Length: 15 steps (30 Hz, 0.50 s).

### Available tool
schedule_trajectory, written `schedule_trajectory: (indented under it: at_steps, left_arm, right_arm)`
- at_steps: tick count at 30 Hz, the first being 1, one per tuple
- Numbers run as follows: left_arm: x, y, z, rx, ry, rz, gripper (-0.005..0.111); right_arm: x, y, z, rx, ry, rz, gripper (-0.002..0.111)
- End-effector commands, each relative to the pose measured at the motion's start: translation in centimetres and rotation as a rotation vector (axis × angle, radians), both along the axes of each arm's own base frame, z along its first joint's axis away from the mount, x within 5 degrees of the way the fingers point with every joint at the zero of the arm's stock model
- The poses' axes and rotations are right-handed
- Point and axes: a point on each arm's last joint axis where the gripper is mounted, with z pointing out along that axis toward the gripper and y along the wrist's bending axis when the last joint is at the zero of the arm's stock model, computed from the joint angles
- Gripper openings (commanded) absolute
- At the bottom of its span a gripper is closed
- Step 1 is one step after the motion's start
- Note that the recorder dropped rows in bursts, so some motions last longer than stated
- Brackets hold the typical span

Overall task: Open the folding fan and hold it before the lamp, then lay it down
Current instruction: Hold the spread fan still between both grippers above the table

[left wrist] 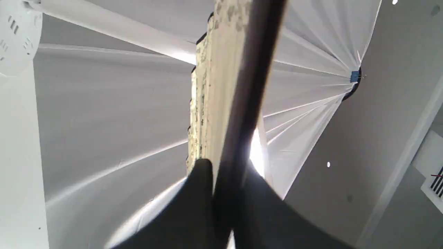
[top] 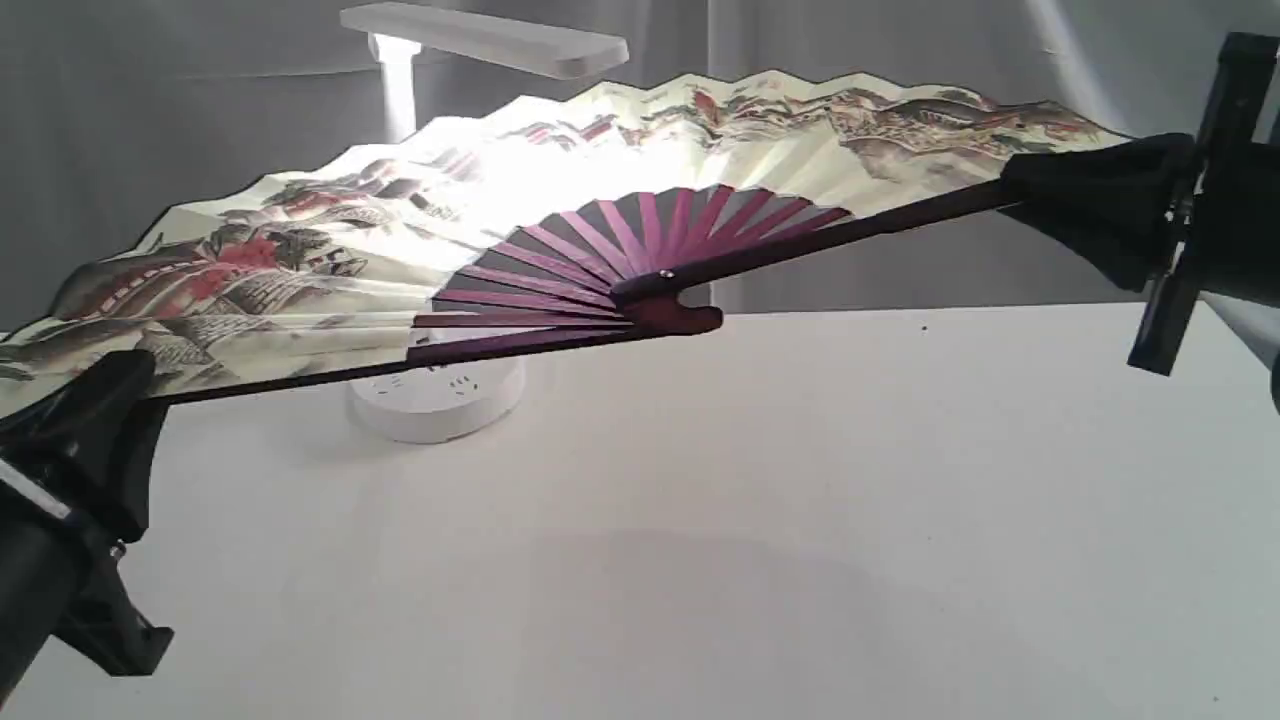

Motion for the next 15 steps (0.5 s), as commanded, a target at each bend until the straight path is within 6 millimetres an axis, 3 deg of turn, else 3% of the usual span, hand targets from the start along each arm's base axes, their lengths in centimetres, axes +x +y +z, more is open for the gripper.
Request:
schedule_trajectory:
  at_steps: [1, 15]
  left_arm:
    - [-0.13, 1.38, 0.94, -0.120, -0.076, 0.116, 0.000]
    - [-0.13, 1.32, 0.97, -0.114, -0.078, 0.110, 0.000]
  right_arm:
    - [0.25, -0.64, -0.23, -0.060, -0.015, -0.053, 0.000]
    - [0.25, -0.64, -0.23, -0.059, -0.014, -0.053, 0.000]
